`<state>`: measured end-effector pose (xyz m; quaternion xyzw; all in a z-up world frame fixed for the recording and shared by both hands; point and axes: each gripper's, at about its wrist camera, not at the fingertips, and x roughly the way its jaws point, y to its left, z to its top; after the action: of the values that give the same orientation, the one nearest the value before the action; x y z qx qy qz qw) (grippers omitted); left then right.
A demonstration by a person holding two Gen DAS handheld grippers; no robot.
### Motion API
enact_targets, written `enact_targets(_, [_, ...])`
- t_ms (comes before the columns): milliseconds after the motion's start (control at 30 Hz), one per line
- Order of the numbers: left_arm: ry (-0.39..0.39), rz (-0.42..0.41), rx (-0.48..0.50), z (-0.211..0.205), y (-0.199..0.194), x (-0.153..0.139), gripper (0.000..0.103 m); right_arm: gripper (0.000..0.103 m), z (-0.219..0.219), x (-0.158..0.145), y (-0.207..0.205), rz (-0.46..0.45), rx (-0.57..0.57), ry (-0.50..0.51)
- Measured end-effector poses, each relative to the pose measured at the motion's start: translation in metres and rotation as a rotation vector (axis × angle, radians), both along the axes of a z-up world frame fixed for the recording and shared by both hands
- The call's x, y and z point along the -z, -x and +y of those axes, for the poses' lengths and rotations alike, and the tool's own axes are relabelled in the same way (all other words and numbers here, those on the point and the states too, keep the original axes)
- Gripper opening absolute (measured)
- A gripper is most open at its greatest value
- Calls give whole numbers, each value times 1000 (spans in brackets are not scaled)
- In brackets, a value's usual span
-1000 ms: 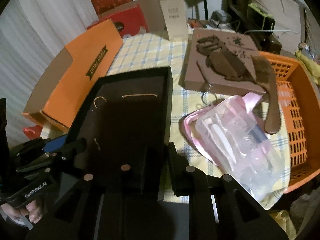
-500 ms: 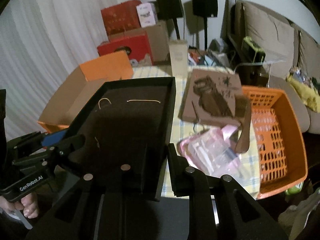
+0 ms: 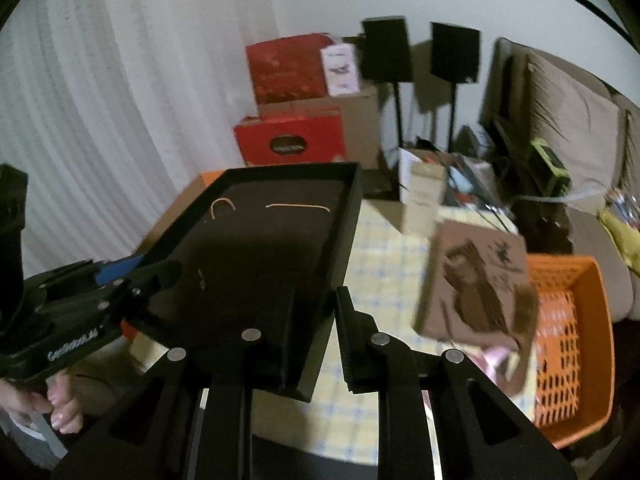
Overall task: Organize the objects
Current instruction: 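Lift the black tray with both grippers over the open cardboard box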
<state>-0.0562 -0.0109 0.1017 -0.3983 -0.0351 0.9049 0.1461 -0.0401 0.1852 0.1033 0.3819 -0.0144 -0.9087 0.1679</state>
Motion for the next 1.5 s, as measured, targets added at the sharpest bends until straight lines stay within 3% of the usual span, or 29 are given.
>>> enact_targets(333, [35,-14,-93,-61,34,13,28,19,-63,8,49,-37,-81,24])
enact_targets(633, [58,-103,-119,-94,42,56,28,19,-104,51,59,-111,-141,-14])
enact_targets(1133, [84,-231,-76,-97,53,109,28,19,-124,104,64,-200,-157,-140])
enact_targets(1367, [135,-271,-56,-90,56,123,27,21,-137,109,59,-197,-183,-244])
enact_targets(1467, [153,-296,-30,-85,55,132,21,23,-136,103,57,-213,-210,-207])
enact_targets(1500, [154,-302,-20,-83,54,134,20,29,-134,99,55,-211,-214,-192])
